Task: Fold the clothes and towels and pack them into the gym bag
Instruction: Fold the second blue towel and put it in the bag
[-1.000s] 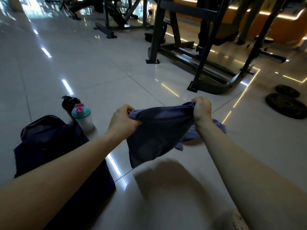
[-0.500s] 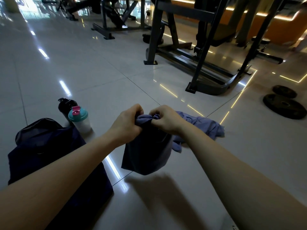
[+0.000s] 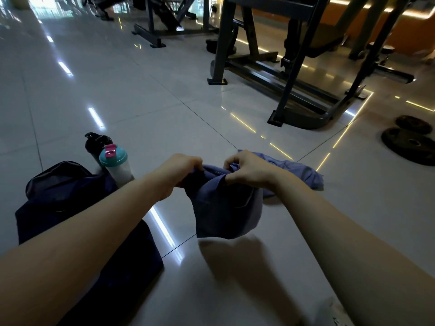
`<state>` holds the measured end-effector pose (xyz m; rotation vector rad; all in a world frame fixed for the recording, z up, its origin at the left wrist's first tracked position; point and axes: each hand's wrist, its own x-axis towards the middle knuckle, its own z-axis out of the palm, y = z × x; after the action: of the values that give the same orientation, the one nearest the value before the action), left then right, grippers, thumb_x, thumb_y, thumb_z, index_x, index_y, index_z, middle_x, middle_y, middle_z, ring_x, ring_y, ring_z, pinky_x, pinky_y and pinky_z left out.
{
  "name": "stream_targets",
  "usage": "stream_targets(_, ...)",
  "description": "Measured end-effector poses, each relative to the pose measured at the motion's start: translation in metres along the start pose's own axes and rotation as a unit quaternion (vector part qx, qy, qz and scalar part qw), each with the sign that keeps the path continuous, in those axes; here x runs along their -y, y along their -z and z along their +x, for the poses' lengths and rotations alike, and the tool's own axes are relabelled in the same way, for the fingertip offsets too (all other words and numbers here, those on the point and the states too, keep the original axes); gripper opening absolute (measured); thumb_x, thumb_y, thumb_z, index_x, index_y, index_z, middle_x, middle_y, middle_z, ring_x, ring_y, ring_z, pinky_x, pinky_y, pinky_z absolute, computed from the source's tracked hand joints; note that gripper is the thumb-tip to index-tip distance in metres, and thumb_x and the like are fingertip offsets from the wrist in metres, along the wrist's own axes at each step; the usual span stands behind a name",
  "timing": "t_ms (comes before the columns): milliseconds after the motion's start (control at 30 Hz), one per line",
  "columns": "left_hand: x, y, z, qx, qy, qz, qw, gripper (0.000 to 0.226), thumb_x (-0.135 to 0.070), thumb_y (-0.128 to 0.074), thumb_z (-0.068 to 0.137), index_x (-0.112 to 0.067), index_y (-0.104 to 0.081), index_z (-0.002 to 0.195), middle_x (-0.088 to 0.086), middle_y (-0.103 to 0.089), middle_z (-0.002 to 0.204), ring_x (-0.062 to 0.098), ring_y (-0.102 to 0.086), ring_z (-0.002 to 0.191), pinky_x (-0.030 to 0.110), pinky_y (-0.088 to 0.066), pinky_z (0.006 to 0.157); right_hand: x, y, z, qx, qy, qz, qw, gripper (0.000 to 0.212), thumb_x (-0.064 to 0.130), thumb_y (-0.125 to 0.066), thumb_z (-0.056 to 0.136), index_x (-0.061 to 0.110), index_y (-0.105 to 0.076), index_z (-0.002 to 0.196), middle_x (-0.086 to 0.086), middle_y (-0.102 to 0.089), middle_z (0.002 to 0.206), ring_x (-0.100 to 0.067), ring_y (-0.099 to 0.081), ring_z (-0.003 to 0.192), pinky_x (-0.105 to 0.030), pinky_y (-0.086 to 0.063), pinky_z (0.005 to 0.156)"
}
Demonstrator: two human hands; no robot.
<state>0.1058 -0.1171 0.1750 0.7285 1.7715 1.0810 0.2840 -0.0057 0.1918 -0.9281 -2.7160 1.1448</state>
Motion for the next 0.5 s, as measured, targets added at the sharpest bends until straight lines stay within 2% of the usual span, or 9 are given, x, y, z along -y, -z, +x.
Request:
stream_targets(67,0.000,0.001,0.003,0.013,-0.014,0.009,1.000,0.013,-0.002,-0.057,0.084,0.004,-0.067,0.089,0.015,-0.063,0.078,0.025,-0.059,0.069,0.031,-0.050,0.066,0.000,0.002,0.000,0.025,-0.002,0.000,1.000,0.011,0.019,-0.070,0.086,0.009,-0.070,0.081,-0.002,-0.058,0.073,-0.009,-0.053,0.069,-0.022,-0.042,0.062)
stream_targets(200,0.004,0.005,0.004,0.091,-0.006,-0.046,0.995,0.015,0.000,-0.059,0.092,-0.013,-0.063,0.098,0.004,-0.057,0.078,0.013,-0.052,0.061,0.025,-0.046,0.058,-0.007,0.005,-0.001,0.038,-0.011,0.051,0.998,0.020,0.020,-0.066,0.088,0.001,-0.066,0.083,-0.007,-0.054,0.076,-0.017,-0.050,0.076,-0.035,-0.040,0.073)
stream_targets(267,0.009,0.007,0.004,0.125,-0.022,-0.063,0.990,0.025,-0.003,-0.071,0.083,-0.015,-0.063,0.104,0.005,-0.063,0.086,0.016,-0.058,0.071,0.025,-0.049,0.062,-0.011,0.006,-0.003,0.024,-0.018,0.082,0.996,0.028,0.026,-0.065,0.087,-0.001,-0.063,0.083,-0.009,-0.052,0.077,-0.019,-0.048,0.076,-0.037,-0.038,0.073)
stream_targets(333,0.011,0.010,0.006,0.131,-0.041,-0.075,0.988,0.039,0.004,-0.073,0.075,-0.015,-0.063,0.107,0.008,-0.069,0.093,0.019,-0.065,0.080,0.027,-0.054,0.065,-0.014,0.006,-0.004,0.010,-0.029,0.106,0.994,0.036,0.030,-0.064,0.082,-0.005,-0.058,0.082,-0.012,-0.048,0.076,-0.022,-0.045,0.075,-0.040,-0.035,0.072)
stream_targets(400,0.011,0.013,0.006,0.110,-0.075,-0.081,0.988,0.033,0.011,-0.070,0.082,-0.012,-0.063,0.105,0.014,-0.071,0.096,0.024,-0.068,0.085,0.029,-0.058,0.067,-0.017,0.006,-0.005,-0.003,-0.042,0.124,0.991,0.035,0.030,-0.065,0.078,-0.004,-0.056,0.076,-0.012,-0.047,0.073,-0.022,-0.043,0.073,-0.041,-0.034,0.070)
stream_targets(500,0.011,0.016,0.006,0.067,-0.121,-0.072,0.988,0.010,-0.001,-0.070,0.091,-0.002,-0.066,0.099,0.015,-0.072,0.090,0.027,-0.068,0.081,0.030,-0.059,0.068,-0.020,0.008,-0.006,-0.012,-0.059,0.137,0.989,0.028,0.024,-0.067,0.081,-0.003,-0.061,0.075,-0.011,-0.050,0.071,-0.022,-0.048,0.071,-0.040,-0.037,0.070)
